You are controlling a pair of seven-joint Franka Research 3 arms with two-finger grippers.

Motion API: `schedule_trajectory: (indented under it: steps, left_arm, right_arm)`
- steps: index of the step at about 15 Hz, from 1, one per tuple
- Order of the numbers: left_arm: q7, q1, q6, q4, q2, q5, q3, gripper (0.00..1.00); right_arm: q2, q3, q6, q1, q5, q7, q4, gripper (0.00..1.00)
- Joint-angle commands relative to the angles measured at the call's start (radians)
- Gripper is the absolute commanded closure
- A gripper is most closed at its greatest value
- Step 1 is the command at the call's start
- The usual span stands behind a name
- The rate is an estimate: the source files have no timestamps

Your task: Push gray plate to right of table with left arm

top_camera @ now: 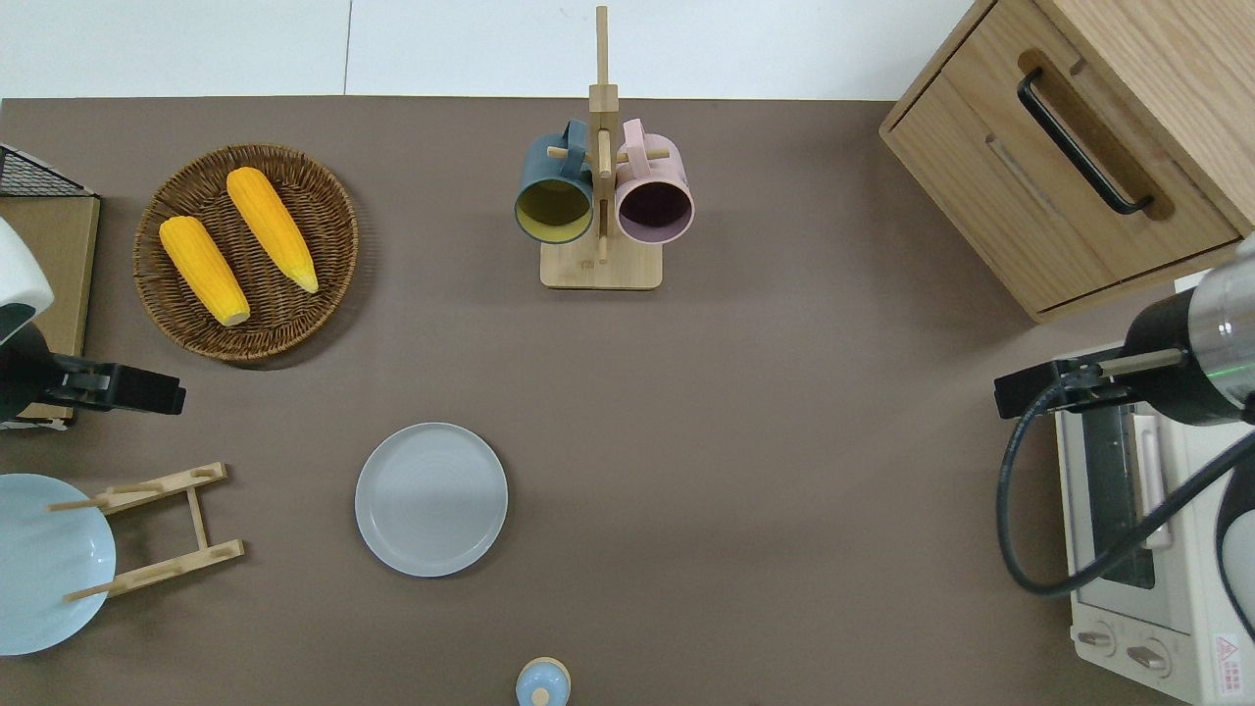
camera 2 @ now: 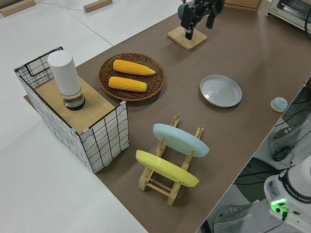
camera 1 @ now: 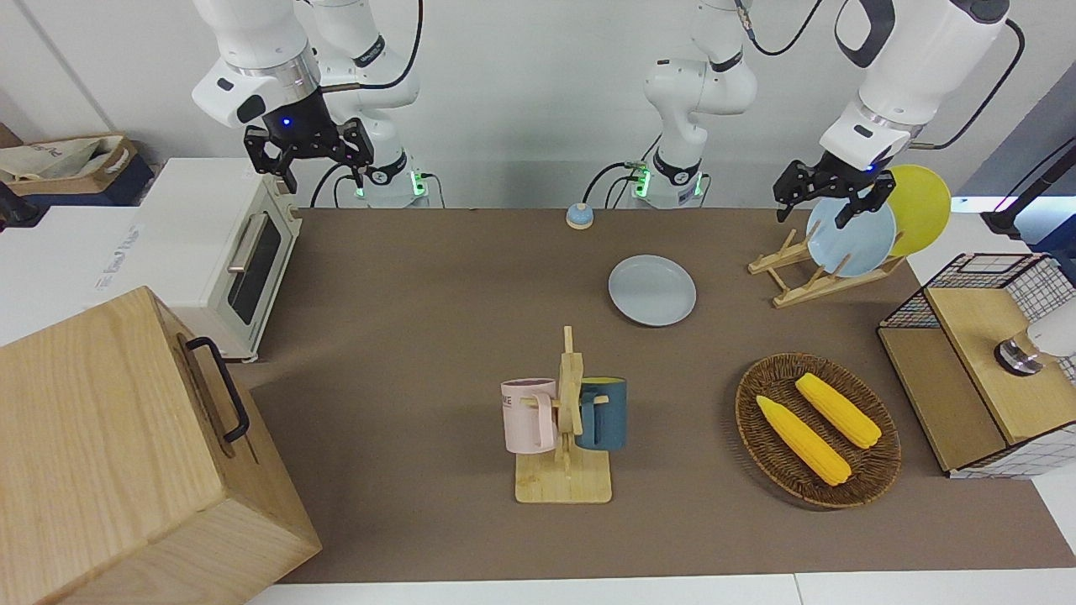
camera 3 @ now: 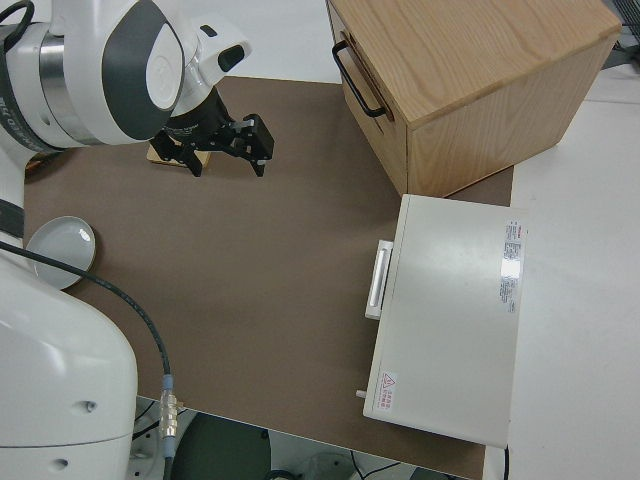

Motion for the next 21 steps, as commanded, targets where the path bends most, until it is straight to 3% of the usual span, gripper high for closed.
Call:
schedule_trajectory:
  steps: [1,8,12,21]
  left_arm:
    - [-0.054,0.001,-0.004,-0.045,-0.032,-0.018,-0.004,0.01]
    - [-0.061,-0.001,0.072,-0.208,-0.117,-0.035,-0.008,0.01]
    - [-0.127,-0.007,0.231,-0.415,-0.219,-0.034,-0.021,0.01]
    - [-0.248,-0.008,0.524,-0.734,-0.298,-0.019,-0.123,0.01]
  right_arm:
    - [-0.008,0.004,-0.012,-0.011,0.008,-0.003,-0.001,0.017]
    - [-0.008,0.006,-0.012,-0.011,0.008,-0.003,-0.001,0.017]
    - [-0.008,0.004,-0.012,-0.011,0.008,-0.003,0.001,0.017]
    - [-0.008,0.006,-0.012,-0.011,0.008,-0.003,0.001,0.017]
